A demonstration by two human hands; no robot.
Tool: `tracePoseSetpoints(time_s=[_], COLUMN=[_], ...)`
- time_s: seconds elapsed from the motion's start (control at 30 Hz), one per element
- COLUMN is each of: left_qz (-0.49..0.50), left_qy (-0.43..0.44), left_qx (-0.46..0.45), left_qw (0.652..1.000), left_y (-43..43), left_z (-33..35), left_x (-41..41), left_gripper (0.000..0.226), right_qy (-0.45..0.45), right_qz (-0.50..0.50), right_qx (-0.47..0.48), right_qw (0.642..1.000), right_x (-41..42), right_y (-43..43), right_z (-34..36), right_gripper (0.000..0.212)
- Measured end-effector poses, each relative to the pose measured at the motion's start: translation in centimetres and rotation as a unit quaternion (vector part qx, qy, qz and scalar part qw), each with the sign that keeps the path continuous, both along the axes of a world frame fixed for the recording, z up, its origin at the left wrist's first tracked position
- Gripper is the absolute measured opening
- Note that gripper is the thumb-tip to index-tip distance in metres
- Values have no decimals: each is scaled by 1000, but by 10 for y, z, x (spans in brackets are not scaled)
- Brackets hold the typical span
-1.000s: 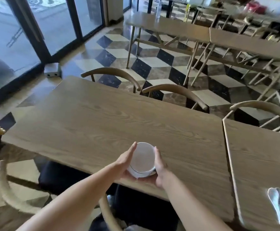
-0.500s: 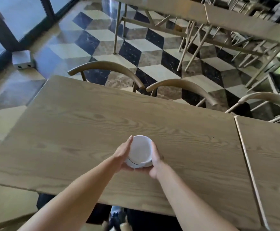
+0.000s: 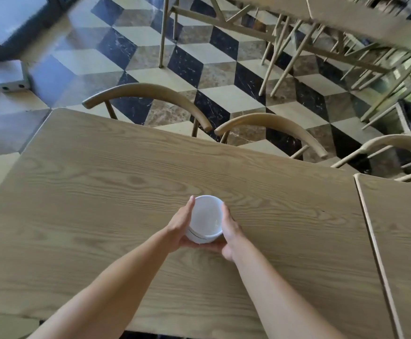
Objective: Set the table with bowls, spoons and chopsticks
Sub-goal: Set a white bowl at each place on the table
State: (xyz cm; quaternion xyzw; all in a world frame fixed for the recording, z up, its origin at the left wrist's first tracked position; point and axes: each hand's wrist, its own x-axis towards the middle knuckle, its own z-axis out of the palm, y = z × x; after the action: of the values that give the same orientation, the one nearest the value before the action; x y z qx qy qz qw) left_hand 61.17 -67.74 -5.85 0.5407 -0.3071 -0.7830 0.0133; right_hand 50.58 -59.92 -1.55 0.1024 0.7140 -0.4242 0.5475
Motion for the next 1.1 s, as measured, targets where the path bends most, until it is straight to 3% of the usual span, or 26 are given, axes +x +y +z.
tracePoseSetpoints(time_s=[0.13, 0.3, 0.37, 0.47, 0.6, 0.67, 0.77, 0.83, 0.9, 1.1], left_qz=[-3, -30, -9, 11, 92, 53, -135, -270, -325, -316], left_qy=[-48, -75, -88, -84, -55, -122, -313, -347, -356, -406], left_qx=[-18, -82, -97, -103, -178, -322, -518, -548, -537, -547], left_qw=[999, 993, 991, 991, 978, 938, 784, 712, 692, 661], left_y=[-7, -5, 1, 10, 26, 46, 82, 100, 112, 122], left_z=[-27, -35, -35, -23, -15, -24, -57, -79, -93, -107], left_x=[-6, -8, -8, -6, 8, 23, 50, 55, 51, 38], left_gripper=[94, 86, 94, 93, 72, 60, 70, 83, 95, 110], right_qy=[15, 78, 110, 173, 277, 291, 347, 384, 393, 424], right_qz=[18, 103, 126, 166, 251, 267, 313, 333, 346, 389], right_qx=[-6, 23, 24, -3, 16, 31, 68, 63, 56, 23], right_qw=[1000, 991, 986, 971, 927, 918, 881, 859, 850, 818], right_x=[-6, -11, -12, -16, -23, -27, -33, -34, -34, -39], right_y=[-4, 4, 8, 12, 18, 19, 18, 16, 17, 18], right_z=[-8, -14, -11, -2, 7, 14, 15, 10, 4, 0], right_gripper=[61, 79, 69, 38, 30, 25, 23, 19, 18, 15])
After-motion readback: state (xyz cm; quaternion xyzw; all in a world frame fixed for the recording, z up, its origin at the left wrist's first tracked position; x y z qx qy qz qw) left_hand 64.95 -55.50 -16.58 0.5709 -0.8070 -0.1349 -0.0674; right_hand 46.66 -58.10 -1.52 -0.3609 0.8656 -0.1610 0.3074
